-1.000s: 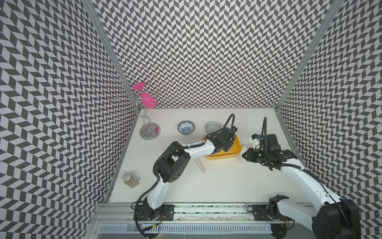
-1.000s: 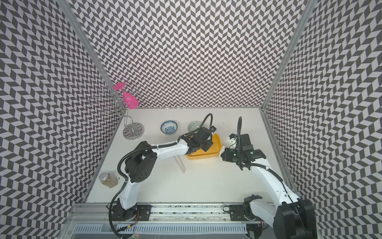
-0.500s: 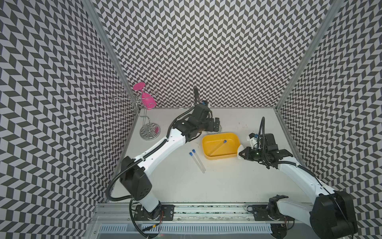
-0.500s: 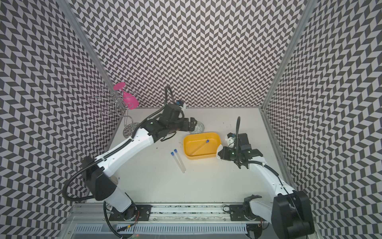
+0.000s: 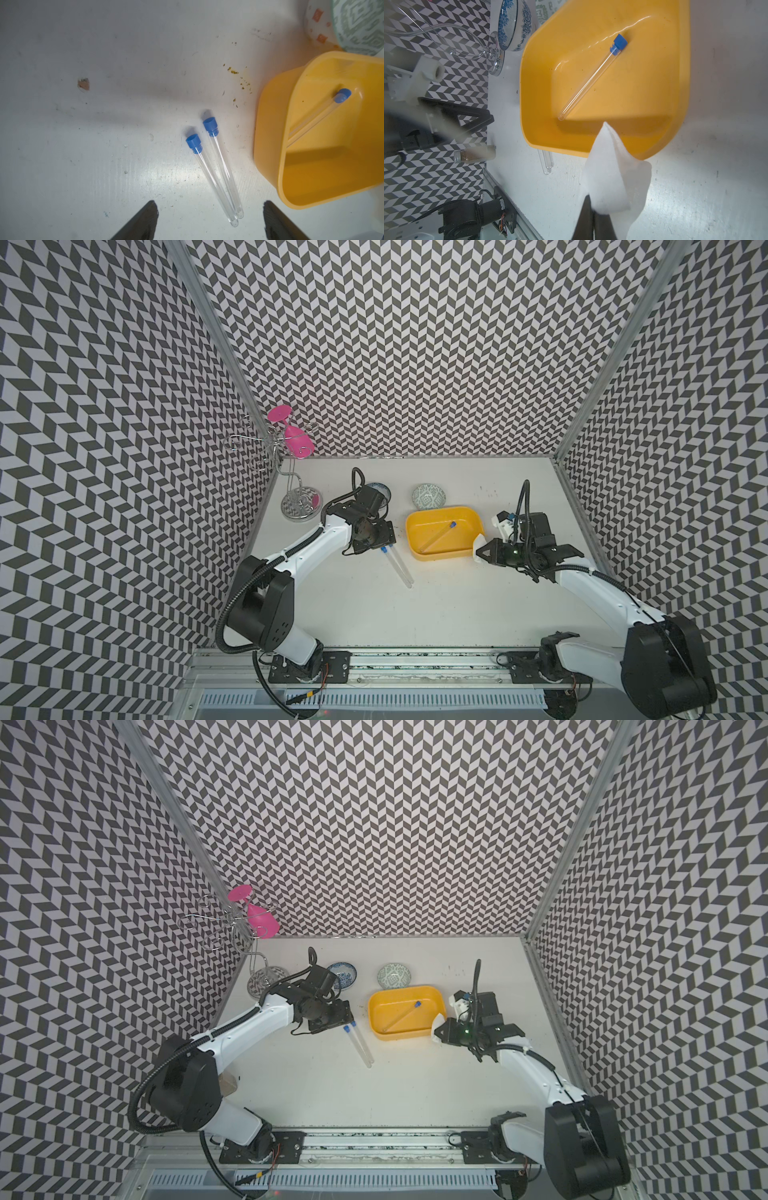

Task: Wipe the exteriors of test tubes
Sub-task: Pick up the test tube at the center of the board.

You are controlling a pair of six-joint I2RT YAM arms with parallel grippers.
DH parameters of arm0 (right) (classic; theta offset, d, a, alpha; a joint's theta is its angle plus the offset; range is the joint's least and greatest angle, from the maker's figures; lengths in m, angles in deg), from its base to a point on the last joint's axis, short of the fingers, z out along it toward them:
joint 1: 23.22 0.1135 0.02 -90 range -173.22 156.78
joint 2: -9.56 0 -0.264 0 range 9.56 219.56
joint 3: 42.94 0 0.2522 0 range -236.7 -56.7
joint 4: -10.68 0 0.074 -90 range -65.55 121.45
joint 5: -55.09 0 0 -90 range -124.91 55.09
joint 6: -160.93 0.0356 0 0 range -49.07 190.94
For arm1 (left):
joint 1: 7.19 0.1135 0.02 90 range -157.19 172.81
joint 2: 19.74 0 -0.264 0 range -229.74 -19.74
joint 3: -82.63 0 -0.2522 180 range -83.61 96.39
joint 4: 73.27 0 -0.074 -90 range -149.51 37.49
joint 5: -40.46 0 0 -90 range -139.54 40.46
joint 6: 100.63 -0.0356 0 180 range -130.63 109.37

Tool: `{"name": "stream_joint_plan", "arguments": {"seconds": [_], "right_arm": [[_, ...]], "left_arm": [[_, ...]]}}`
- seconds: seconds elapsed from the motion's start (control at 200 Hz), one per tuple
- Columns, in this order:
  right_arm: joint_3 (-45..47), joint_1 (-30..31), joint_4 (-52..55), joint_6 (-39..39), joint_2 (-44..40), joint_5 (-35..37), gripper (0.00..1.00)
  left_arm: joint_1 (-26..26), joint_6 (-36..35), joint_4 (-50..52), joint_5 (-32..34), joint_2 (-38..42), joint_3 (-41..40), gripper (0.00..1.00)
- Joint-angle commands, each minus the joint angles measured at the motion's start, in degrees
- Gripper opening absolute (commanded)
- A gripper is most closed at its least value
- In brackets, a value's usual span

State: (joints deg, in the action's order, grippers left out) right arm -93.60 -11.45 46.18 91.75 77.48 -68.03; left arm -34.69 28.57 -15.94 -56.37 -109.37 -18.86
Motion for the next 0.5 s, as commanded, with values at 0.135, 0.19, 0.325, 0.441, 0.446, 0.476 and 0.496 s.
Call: {"name": "stream_joint_plan", "arguments": {"seconds": [0.135,0.19,0.325,0.441,0.446,0.476,0.496], "right_arm": [[2.4,0.2,-2.0,0.1,-4.2,-0.7,0.0],[2.8,0.1,-1.8,0.2,-4.8,-0.8,0.0],[4.1,0.2,-1.9,0.4,-5.9,-0.9,0.0],[5.0,0.2,-2.1,0.5,-6.5,-0.9,0.0],[5.0,0.2,-2.1,0.5,-6.6,-0.9,0.0],[5.1,0.2,-2.0,0.5,-6.6,-0.9,0.0],[5.2,0.1,-2.0,0.5,-6.7,-0.8,0.0]], "left_arm": [[0.2,3.1,-2.8,-1.3,-4.9,-1.5,0.69],[0.1,3.3,-2.8,-1.0,-5.9,-1.3,0.69],[0.1,3.4,-2.9,-0.1,-7.5,-1.2,0.66],[-0.1,3.9,-3.3,-0.1,-9.0,-1.0,0.64],[0.0,3.9,-3.4,-0.1,-9.1,-1.0,0.64],[-0.1,4.0,-3.6,-0.1,-9.4,-1.1,0.63],[-0.1,4.0,-3.7,-0.2,-9.6,-1.1,0.63]]}}
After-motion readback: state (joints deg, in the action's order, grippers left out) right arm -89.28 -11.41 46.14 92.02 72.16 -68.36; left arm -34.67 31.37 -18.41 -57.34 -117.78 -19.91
